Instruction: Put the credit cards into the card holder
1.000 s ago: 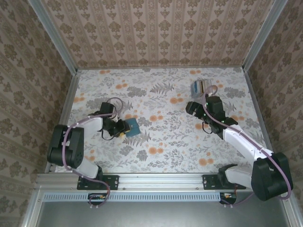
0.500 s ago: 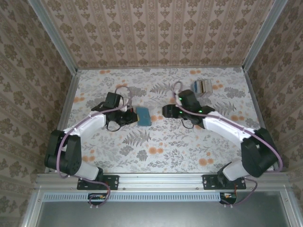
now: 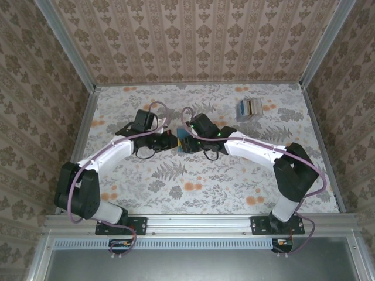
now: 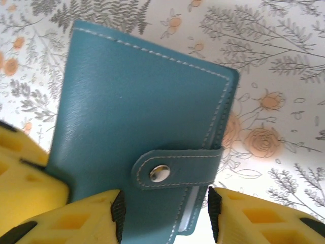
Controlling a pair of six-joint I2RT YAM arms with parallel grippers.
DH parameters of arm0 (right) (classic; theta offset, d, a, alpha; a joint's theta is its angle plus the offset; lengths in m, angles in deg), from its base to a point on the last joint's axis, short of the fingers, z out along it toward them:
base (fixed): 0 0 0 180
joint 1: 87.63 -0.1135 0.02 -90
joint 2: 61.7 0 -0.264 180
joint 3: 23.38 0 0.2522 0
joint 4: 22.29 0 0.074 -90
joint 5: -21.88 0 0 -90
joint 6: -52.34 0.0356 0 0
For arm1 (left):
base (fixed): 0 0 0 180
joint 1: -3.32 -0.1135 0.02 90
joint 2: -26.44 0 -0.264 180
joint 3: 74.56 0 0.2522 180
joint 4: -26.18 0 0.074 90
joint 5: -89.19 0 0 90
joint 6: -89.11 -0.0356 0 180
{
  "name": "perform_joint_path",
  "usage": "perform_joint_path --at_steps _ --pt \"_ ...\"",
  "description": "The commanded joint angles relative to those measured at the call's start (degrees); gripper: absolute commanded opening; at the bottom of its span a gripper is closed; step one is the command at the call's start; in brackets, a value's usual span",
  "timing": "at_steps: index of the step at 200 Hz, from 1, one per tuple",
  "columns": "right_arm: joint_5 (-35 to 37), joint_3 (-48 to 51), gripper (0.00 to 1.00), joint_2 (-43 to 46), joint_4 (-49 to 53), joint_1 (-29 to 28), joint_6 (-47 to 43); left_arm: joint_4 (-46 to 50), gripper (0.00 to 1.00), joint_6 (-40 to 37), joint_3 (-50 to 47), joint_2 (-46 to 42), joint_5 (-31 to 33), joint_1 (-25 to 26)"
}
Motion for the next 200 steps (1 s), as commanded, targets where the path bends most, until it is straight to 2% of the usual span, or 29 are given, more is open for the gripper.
perform_joint_path --at_steps 1,6,24,43,98,115,166,178,191,200 --pt "5.0 -2.6 0.48 -1.5 3.2 -0.2 1.7 -2.2 0.00 1.9 0.6 0.7 -5.0 0.3" --pt "5.0 -2.8 0.48 -1.6 3.3 -0.1 2.0 -2.5 0.00 2.3 0.4 0.7 -5.5 2.0" --pt "4.0 -3.0 0.45 -2.3 2.3 -0.1 2.2 -4.2 0.00 3.2 -0.7 0.8 -7.4 2.3" --pt "3.4 -3.5 0.29 -3.4 2.5 0.0 3.3 -3.6 0.00 3.1 -0.6 1.2 -7.4 2.2" --pt "4.2 0.3 0.00 -1.7 1.6 1.9 6.4 -3.5 0.00 2.9 -0.8 1.9 -7.0 1.9" --pt "3.3 4.4 0.00 0.6 -1.0 3.8 6.6 -3.0 0.00 2.0 -1.6 2.7 -6.0 1.7" --pt "-6.4 12.3 0.00 3.5 -4.5 9.4 5.7 -6.0 0.00 1.3 -3.5 8.8 -6.8 1.1" --pt "-8.5 12.6 0.00 3.6 -4.3 9.7 4.9 -6.1 0.10 0.7 -3.0 11.0 -6.3 1.1" --pt "-10.5 13.4 0.00 4.4 -4.7 9.7 5.0 -6.8 0.35 0.6 -2.6 13.4 -6.3 1.1" --pt "-11.8 14.7 0.00 4.9 -6.3 9.7 5.4 -8.0 0.48 0.4 -2.8 14.8 -6.6 1.1"
